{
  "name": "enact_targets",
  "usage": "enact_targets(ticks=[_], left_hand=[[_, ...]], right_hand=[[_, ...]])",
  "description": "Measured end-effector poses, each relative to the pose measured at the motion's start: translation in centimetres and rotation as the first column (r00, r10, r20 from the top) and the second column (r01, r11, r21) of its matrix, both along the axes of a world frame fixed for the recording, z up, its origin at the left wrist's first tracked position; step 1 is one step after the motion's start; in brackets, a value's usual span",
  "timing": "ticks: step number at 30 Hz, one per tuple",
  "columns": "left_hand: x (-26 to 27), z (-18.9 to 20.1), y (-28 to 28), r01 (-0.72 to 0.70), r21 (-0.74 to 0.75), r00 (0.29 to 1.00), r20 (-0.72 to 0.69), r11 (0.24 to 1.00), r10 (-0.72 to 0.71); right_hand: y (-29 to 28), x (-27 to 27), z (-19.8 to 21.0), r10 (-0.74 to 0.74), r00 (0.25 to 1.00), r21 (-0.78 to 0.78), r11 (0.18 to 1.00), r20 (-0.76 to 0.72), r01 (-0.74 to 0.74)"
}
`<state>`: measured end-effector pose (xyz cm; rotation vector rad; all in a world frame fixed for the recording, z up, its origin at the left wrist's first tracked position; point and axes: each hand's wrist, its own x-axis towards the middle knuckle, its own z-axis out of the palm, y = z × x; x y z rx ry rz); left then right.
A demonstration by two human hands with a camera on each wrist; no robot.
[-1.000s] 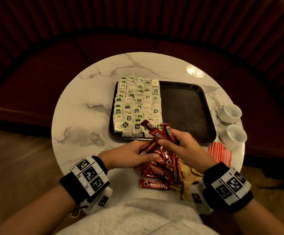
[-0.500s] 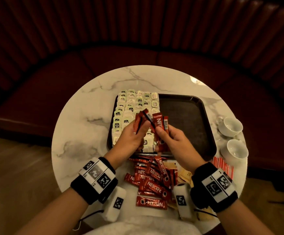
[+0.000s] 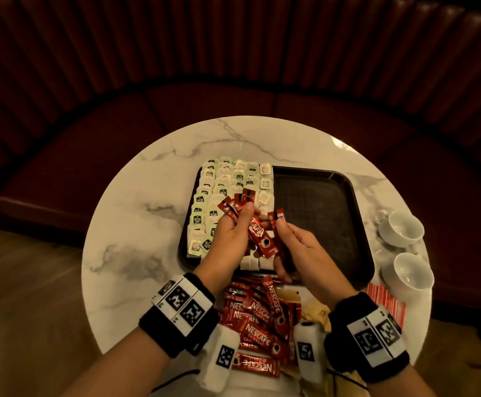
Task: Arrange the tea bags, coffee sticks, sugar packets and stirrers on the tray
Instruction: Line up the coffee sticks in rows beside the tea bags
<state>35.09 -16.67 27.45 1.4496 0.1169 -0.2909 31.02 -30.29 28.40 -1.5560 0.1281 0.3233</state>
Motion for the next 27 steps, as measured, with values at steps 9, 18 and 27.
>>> enact_targets(ticks=[9,18,27], left_hand=[[1.7,0.3,-0.3,-0.041,-0.096,0.999,0.001,0.995,0.041],[1.6,-0.2,-0.9,0.089,0.051,0.996,-0.001,0.995,-0.089],[1.9,-0.9,-2.5,0.065,0.02,0.997,0.051,0.998,-0.066]], right_hand=[[-1.3,1.4,0.1,-0.195,0.977,0.169,0.964,-0.086,0.207],[-2.9,2.6,-0.2,-0.418,0.908,0.298,0.863,-0.034,0.409],[-3.3,2.9,-1.0,-0.407,0.913,0.281,0.872,-0.042,0.402]])
